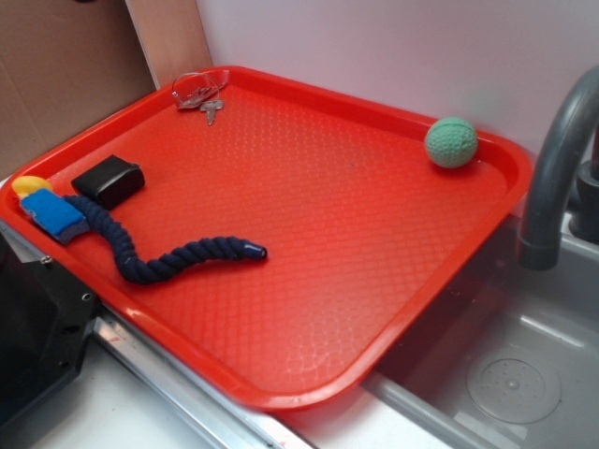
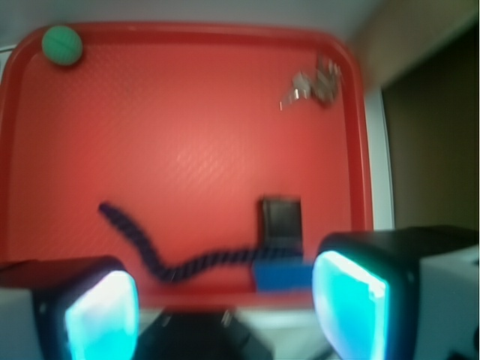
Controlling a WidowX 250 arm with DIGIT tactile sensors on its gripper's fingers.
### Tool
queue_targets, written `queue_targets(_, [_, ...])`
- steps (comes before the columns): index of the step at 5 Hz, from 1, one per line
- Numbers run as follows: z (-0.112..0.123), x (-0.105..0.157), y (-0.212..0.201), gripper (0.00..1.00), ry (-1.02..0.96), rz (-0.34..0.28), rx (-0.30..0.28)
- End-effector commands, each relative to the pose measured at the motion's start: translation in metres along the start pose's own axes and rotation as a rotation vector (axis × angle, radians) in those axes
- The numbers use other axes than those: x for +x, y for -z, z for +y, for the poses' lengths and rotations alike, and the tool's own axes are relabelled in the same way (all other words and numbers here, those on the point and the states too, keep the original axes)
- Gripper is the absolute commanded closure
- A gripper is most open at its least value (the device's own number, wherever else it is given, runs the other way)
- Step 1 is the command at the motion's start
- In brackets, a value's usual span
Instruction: Grab the silver keys.
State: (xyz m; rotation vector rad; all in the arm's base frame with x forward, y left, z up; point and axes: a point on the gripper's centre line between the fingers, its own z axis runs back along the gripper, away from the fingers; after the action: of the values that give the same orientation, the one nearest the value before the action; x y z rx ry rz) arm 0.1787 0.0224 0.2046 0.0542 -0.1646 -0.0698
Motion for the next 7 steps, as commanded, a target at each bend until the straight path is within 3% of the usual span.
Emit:
queue_targets(1, [0.028,0.037,0.044,0.0,0.153,-0.092,0.045])
queue_targets(3, [0.086,0.045,0.082,0.0,0.166,-0.039,0.085])
queue_targets(6, [0.086,0.045,0.082,0.0,0.166,-0.039,0.085])
queue_targets(7, [0.098,0.066,0.109,0.0,0.204,-0.114,0.159])
